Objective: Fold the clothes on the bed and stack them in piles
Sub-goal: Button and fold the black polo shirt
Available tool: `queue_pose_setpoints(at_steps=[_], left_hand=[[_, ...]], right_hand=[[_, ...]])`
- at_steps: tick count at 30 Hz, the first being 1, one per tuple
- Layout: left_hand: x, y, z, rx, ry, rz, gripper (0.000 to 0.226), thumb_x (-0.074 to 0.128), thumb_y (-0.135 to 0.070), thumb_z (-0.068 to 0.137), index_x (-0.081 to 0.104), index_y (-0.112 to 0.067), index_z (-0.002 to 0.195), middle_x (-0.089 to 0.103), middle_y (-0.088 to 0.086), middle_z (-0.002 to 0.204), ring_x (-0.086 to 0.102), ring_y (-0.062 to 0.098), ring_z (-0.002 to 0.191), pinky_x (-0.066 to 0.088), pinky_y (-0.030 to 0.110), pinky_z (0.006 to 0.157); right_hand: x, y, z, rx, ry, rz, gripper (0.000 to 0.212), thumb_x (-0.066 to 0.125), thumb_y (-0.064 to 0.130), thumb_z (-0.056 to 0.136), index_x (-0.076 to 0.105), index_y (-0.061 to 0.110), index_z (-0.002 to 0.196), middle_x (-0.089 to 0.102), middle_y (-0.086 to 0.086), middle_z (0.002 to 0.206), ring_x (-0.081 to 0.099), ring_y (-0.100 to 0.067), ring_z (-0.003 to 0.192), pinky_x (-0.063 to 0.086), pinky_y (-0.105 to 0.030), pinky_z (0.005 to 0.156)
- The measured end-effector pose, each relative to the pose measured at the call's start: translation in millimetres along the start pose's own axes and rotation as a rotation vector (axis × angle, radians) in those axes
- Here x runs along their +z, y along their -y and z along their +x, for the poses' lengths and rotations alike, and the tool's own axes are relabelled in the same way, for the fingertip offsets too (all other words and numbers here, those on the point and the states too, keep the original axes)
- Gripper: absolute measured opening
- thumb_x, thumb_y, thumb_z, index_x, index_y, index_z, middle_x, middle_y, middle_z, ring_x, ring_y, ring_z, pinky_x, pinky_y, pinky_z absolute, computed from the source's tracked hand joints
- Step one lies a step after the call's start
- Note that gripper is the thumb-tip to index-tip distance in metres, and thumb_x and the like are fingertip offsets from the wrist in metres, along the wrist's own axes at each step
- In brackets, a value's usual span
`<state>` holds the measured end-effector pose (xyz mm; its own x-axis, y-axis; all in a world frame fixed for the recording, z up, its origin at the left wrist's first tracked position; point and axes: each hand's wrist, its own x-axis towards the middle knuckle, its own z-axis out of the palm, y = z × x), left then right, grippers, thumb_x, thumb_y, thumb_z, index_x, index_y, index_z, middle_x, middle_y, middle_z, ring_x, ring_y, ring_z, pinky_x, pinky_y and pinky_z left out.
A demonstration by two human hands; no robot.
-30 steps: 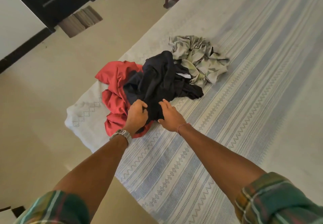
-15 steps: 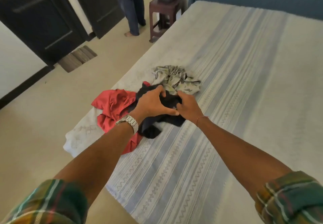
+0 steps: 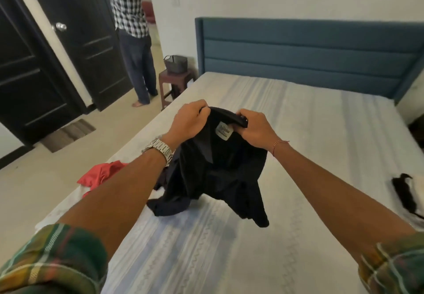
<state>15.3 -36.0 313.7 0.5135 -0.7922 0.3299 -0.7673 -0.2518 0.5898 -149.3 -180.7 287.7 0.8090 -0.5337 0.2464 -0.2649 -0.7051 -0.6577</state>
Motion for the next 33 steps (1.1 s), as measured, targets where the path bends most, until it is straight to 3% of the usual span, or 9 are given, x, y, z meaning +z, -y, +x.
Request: queue_pose_setpoints(at_steps=[7,10,12,16,20,24,26,29,33], left_hand=[[17.3,-124.0,-11.9,0.119,-0.095,0.058,0.025,0.048,-0.022,0.098,0.055,-0.014,0.076,0.062,0.004,0.074,0.056,0.022,0.07,0.039,0.035,0.066],[22.0,-162.2,-15.1,0.254,-0.088,0.276,0.014,0.063,-0.03,0.086,0.056,-0.019,0.089,0.058,-0.004,0.072,0.055,0.02,0.068,0.036,0.031,0.065],[25.7,-185.0,-17.4,0.349,-0.033,0.471,0.028,0.069,-0.032,0.077,0.05,-0.021,0.094,0.056,-0.006,0.076,0.053,0.022,0.068,0.033,0.031,0.065],[33.2,-227.6,-13.6,0.297,0.014,0.447,0.026,0.061,-0.01,0.081,0.039,-0.015,0.095,0.053,0.006,0.094,0.05,0.026,0.081,0.033,0.036,0.068],[42.1,-258.7,-12.7,0.255,-0.152,0.407,0.02,0.051,0.005,0.085,0.043,-0.008,0.097,0.059,0.02,0.101,0.058,0.039,0.09,0.034,0.037,0.069],[47.9,-283.1,-12.9,0.088,-0.226,0.175,0.025,0.05,0.003,0.091,0.046,0.0,0.115,0.05,0.014,0.093,0.047,0.029,0.078,0.034,0.036,0.068],[47.7,-293.7,-9.6,-0.024,-0.176,-0.016,0.007,0.048,-0.002,0.094,0.048,-0.001,0.101,0.049,0.009,0.087,0.045,0.025,0.078,0.034,0.033,0.062],[51.0,-312.1,-12.5,-0.123,-0.095,-0.214,0.022,0.042,-0.006,0.097,0.044,-0.008,0.075,0.052,0.007,0.075,0.057,0.026,0.07,0.043,0.033,0.055],[58.2,-326.5,-14.6,-0.178,0.151,-0.628,0.04,0.022,-0.01,0.104,0.057,0.002,0.116,0.071,0.024,0.077,0.071,0.031,0.057,0.062,0.042,0.06]], right_hand=[[-110.4,-39.3,-88.9,0.224,-0.117,-0.058,0.028,0.057,0.031,0.104,0.072,0.01,0.092,0.068,-0.007,0.081,0.064,-0.027,0.075,0.052,-0.038,0.07],[-157.0,-39.7,-112.5,0.283,-0.277,-0.063,0.024,0.053,0.016,0.102,0.073,0.003,0.098,0.071,-0.014,0.09,0.066,-0.033,0.084,0.054,-0.042,0.076],[-186.8,-36.9,-125.8,0.329,-0.358,-0.047,0.022,0.051,0.01,0.099,0.071,0.0,0.098,0.069,-0.017,0.094,0.063,-0.034,0.087,0.052,-0.043,0.076],[-237.1,-27.0,-146.0,0.41,-0.501,0.054,0.023,0.046,0.005,0.098,0.066,-0.006,0.101,0.063,-0.017,0.092,0.059,-0.034,0.087,0.041,-0.037,0.07],[-268.4,-18.9,-161.4,0.439,-0.582,0.126,0.025,0.044,0.004,0.101,0.067,-0.005,0.107,0.061,-0.012,0.093,0.055,-0.027,0.082,0.043,-0.036,0.069],[-292.6,-5.9,-174.0,0.514,-0.658,0.449,0.023,0.043,0.013,0.106,0.066,0.012,0.101,0.068,-0.011,0.103,0.065,-0.027,0.09,0.054,-0.037,0.063],[-299.0,5.3,-183.7,0.544,-0.628,0.712,0.023,0.04,0.021,0.109,0.062,0.019,0.104,0.072,-0.009,0.104,0.071,-0.026,0.088,0.057,-0.039,0.056],[-305.6,12.4,-192.3,0.538,-0.564,0.8,0.037,0.034,0.043,0.109,0.061,0.019,0.114,0.075,-0.011,0.106,0.074,-0.029,0.09,0.059,-0.044,0.061],[-306.4,10.6,-198.7,0.577,-0.594,0.681,0.071,0.032,0.074,0.097,0.054,0.021,0.139,0.065,-0.006,0.129,0.063,-0.034,0.112,0.054,-0.061,0.088]])
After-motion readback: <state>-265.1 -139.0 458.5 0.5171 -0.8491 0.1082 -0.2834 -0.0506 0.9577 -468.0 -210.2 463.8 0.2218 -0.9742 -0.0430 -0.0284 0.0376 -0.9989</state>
